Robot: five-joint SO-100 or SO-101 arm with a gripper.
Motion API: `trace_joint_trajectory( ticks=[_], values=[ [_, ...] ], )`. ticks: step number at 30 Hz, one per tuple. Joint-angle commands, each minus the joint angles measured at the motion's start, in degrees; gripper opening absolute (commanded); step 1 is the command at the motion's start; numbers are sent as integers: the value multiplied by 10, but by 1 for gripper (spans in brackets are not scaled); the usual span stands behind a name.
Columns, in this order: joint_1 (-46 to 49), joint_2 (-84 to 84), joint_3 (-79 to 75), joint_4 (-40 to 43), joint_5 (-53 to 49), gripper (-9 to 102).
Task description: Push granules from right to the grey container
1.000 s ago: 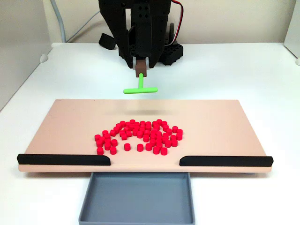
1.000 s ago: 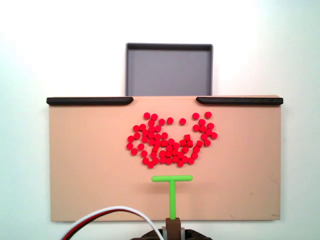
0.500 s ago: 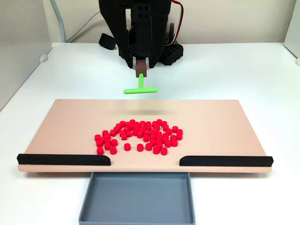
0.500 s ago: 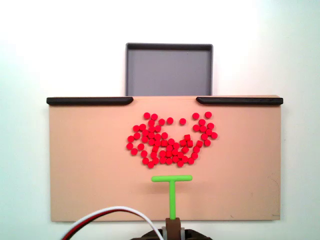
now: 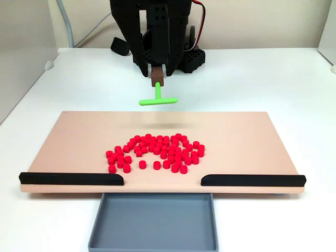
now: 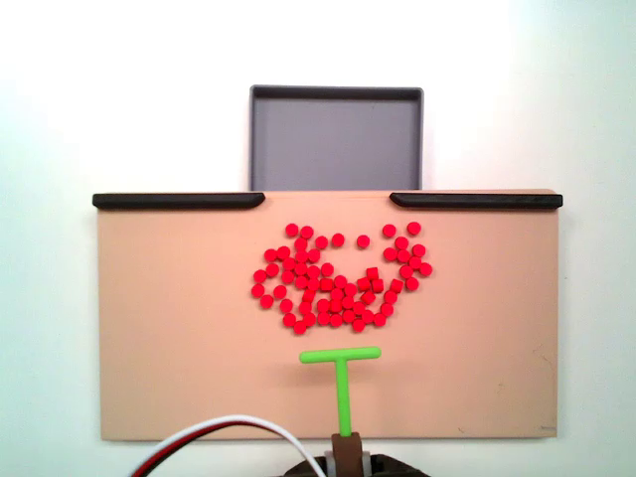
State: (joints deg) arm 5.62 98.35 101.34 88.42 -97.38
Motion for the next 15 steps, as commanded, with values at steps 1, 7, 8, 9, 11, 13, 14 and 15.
trace_joint_trajectory(
  ticks=[1, 7, 8, 9, 11, 13, 14, 15],
  values=[
    [19, 7, -12, -4, -43, 0],
    [68, 6, -21, -4, -142, 0],
    [75, 3, -23, -4, -156, 0],
    [82, -2, -26, -4, -169, 0],
    [93, -13, -36, -4, -189, 0],
    [103, -25, -47, -4, -207, 0],
    [108, -33, -54, -4, -216, 0],
    [112, -39, -61, -4, -227, 0]
  ],
)
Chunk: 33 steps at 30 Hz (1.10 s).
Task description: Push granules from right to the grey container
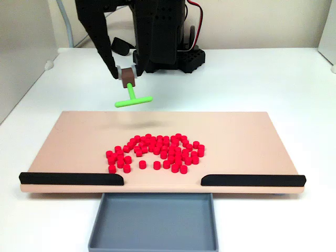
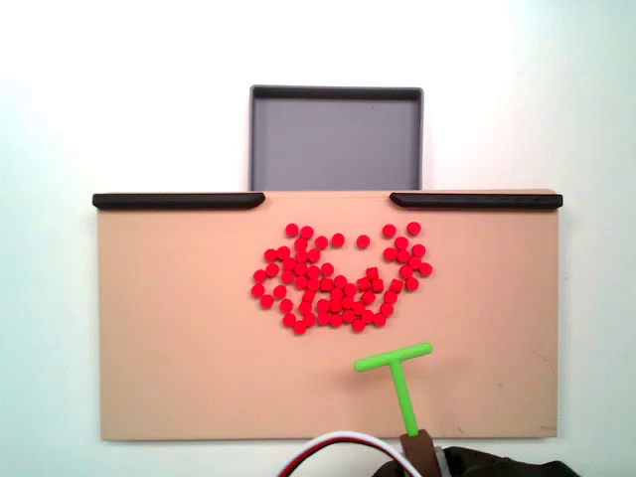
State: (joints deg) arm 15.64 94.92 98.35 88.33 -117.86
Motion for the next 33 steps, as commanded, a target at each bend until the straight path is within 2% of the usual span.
trace_joint_trajectory(
  ticks=[1, 20, 33],
  values=[
    [17, -11, -37, -3, -32, 0],
    [81, -97, -115, -3, -229, 0],
    [112, -163, -190, -4, -429, 0]
  ],
)
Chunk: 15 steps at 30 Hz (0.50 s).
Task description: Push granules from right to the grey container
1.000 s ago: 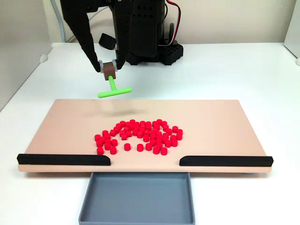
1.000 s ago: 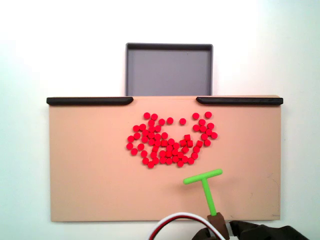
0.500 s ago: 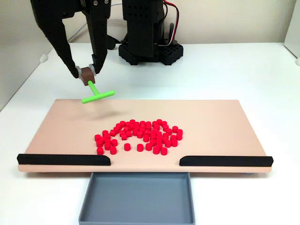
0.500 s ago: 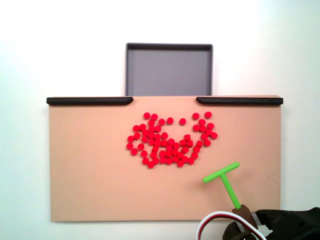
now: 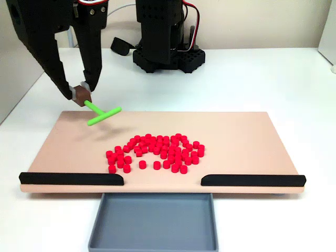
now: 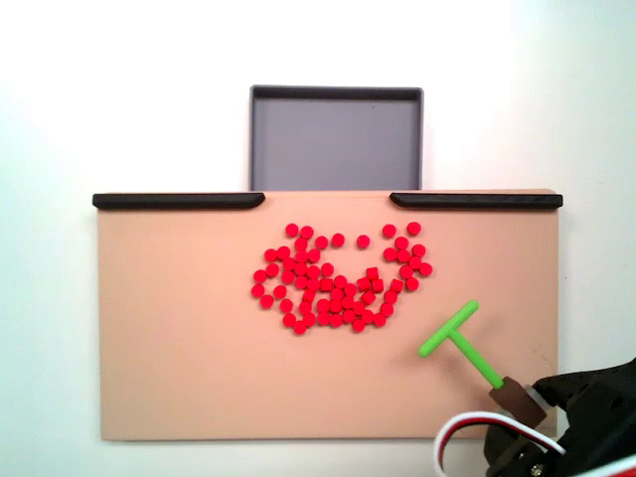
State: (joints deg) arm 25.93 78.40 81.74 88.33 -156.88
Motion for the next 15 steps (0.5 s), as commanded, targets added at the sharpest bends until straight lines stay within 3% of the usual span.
trace_joint_trajectory(
  ticks=[1, 15],
  values=[
    [11, -2, -26, -4, -56, 0],
    [16, -42, -52, -21, -195, 0]
  ],
)
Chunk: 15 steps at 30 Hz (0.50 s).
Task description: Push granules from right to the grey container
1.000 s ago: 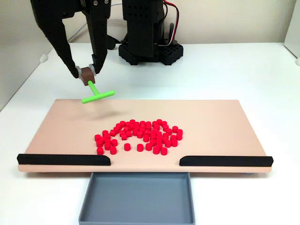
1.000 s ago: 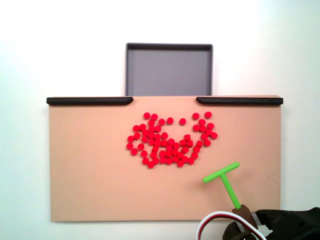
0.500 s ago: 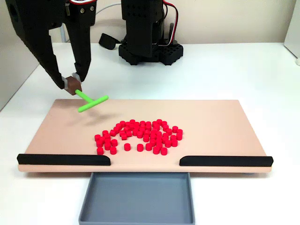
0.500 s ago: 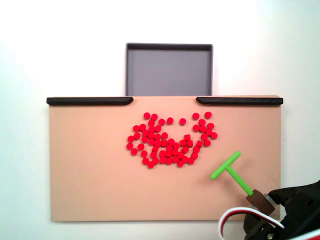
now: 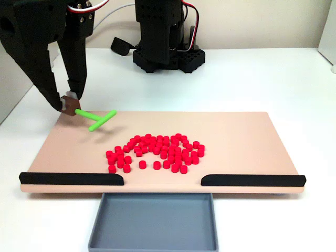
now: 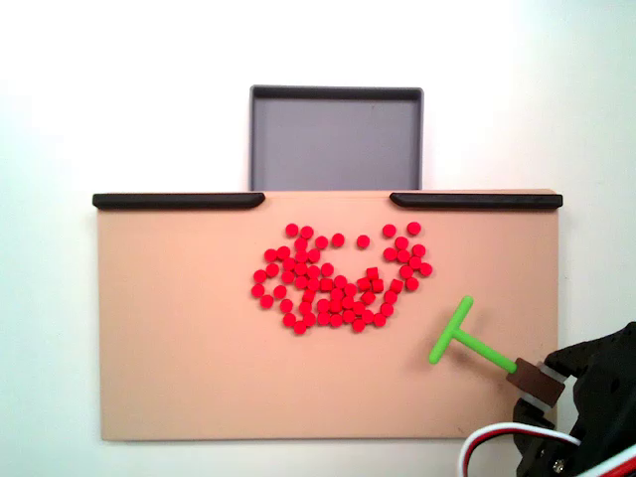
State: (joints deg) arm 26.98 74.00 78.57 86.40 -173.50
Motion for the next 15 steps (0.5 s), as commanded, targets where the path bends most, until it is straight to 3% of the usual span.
trace_joint_trajectory(
  ticks=[1, 15],
  values=[
    [5, 1, -20, -2, -43, 0],
    [16, -36, -57, -2, -127, 0]
  ],
)
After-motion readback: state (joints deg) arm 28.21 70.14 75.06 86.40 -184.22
